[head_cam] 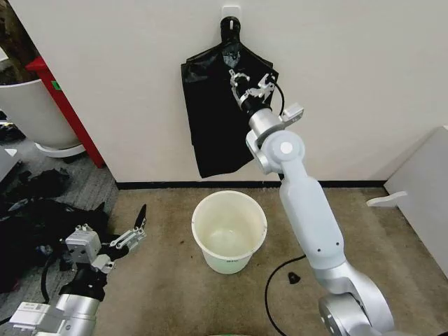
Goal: Place the garbage bag over the trash bin.
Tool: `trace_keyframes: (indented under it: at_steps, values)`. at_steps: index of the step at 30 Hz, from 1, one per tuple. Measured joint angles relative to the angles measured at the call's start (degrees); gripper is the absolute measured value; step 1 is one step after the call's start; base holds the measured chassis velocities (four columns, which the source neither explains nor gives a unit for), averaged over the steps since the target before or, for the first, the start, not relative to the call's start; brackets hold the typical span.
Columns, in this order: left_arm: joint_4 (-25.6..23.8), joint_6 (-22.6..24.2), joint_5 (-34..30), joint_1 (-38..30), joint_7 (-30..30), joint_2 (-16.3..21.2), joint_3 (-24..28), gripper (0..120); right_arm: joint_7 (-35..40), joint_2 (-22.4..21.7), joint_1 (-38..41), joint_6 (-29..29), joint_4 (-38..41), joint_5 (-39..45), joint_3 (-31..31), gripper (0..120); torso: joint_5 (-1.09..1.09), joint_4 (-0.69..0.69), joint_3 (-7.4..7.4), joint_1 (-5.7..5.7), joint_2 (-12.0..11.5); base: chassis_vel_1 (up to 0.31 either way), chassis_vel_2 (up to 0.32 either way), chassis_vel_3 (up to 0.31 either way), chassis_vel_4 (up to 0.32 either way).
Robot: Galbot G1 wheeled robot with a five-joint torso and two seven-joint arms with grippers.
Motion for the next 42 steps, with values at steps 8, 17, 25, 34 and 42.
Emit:
trace_keyframes:
  at_steps: [8, 17, 25, 34, 42]
  values:
    - [0.0, 0.3, -0.1, -0.3, 0.0, 0.0, 0.0, 100, -0.1, -0.1, 0.3, 0.0, 0.0, 0.0, 0.8, 16, 0.00, 0.00, 0.00, 0.00, 0.0, 0.000, 0.000, 0.000, 0.000]
    - [0.0, 0.5, 0.0, -0.3, 0.0, 0.1, -0.2, 100, 0.4, 1.5, 2.7, 0.7, -2.7, -0.1, 2.7, 47, -0.01, 0.00, 0.00, 0.00, 0.0, 0.000, 0.000, 0.000, 0.000]
    - [0.0, 0.5, 0.0, -0.4, 0.0, 0.2, -0.2, 100, 0.7, 1.3, 1.9, 0.7, -3.1, -1.2, 2.0, 77, 0.00, 0.00, 0.00, 0.00, 0.0, 0.000, 0.000, 0.000, 0.000]
    - [0.0, 0.5, 0.0, -0.4, 0.1, 0.2, -0.2, 100, 0.2, 1.7, 3.4, 0.8, -4.0, -2.0, 1.9, 100, -0.01, 0.00, 0.00, 0.00, 0.0, 0.000, 0.000, 0.000, 0.000]
    - [0.0, 0.5, 0.1, -0.4, 0.2, 0.0, -0.1, 100, 0.3, 1.9, 4.1, 0.8, -3.3, -1.9, 1.8, 100, 0.00, 0.00, 0.00, 0.00, 0.0, 0.000, 0.000, 0.000, 0.000]
